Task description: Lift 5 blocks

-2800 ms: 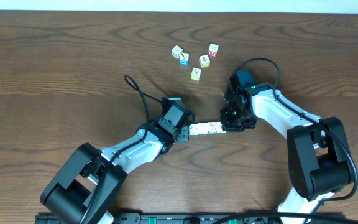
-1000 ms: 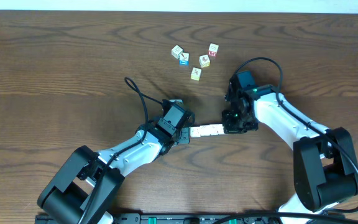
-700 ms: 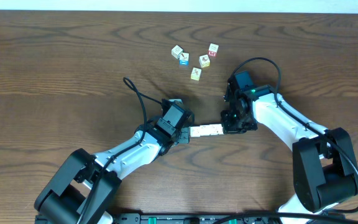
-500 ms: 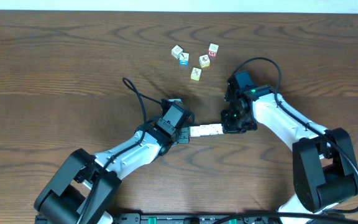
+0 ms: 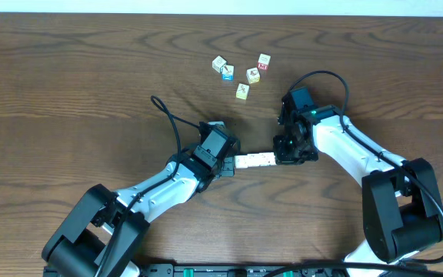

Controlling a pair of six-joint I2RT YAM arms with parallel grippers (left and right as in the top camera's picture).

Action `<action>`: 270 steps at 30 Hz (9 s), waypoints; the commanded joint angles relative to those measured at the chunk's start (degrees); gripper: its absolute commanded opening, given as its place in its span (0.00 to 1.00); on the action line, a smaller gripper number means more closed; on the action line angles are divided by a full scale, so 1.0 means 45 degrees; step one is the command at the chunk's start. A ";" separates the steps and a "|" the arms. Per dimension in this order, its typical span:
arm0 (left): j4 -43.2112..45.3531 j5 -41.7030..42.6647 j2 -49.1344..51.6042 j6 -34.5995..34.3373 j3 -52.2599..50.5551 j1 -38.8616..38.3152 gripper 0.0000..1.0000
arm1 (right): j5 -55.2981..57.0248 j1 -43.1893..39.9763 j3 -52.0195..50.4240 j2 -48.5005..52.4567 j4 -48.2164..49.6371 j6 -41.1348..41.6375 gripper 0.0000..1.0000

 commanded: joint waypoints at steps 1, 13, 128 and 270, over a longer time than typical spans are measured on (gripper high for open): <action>0.0855 0.2239 -0.0500 -0.0257 0.0389 -0.0670 0.07 | -0.4095 0.0767 0.0121 -0.0335 0.0423 0.0049 0.01; 0.0865 0.2283 -0.0563 -0.0257 0.0408 -0.0670 0.07 | -0.4265 0.0767 0.0121 -0.0345 0.0559 0.0049 0.01; 0.1156 0.3099 -0.2817 -0.0301 0.0442 -0.0675 0.07 | -0.6081 0.0588 0.0151 -0.3225 0.0559 -0.0175 0.01; 0.1035 0.3332 -0.3507 0.0233 0.1413 -0.0913 0.07 | -0.6115 0.1137 0.0991 -0.3949 -0.0821 -0.1190 0.01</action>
